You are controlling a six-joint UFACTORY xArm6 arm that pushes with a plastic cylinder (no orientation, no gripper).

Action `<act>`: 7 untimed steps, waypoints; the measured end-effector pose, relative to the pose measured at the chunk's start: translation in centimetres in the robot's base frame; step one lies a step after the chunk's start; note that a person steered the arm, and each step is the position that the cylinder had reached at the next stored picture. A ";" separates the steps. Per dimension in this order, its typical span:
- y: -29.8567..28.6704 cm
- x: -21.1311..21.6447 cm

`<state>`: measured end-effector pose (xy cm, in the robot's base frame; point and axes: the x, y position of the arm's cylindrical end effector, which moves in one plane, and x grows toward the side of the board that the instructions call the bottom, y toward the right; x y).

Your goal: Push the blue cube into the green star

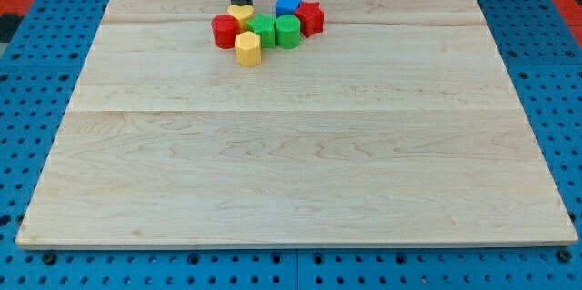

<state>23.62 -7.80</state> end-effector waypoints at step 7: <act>7.4 -4.1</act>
<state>19.56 -0.42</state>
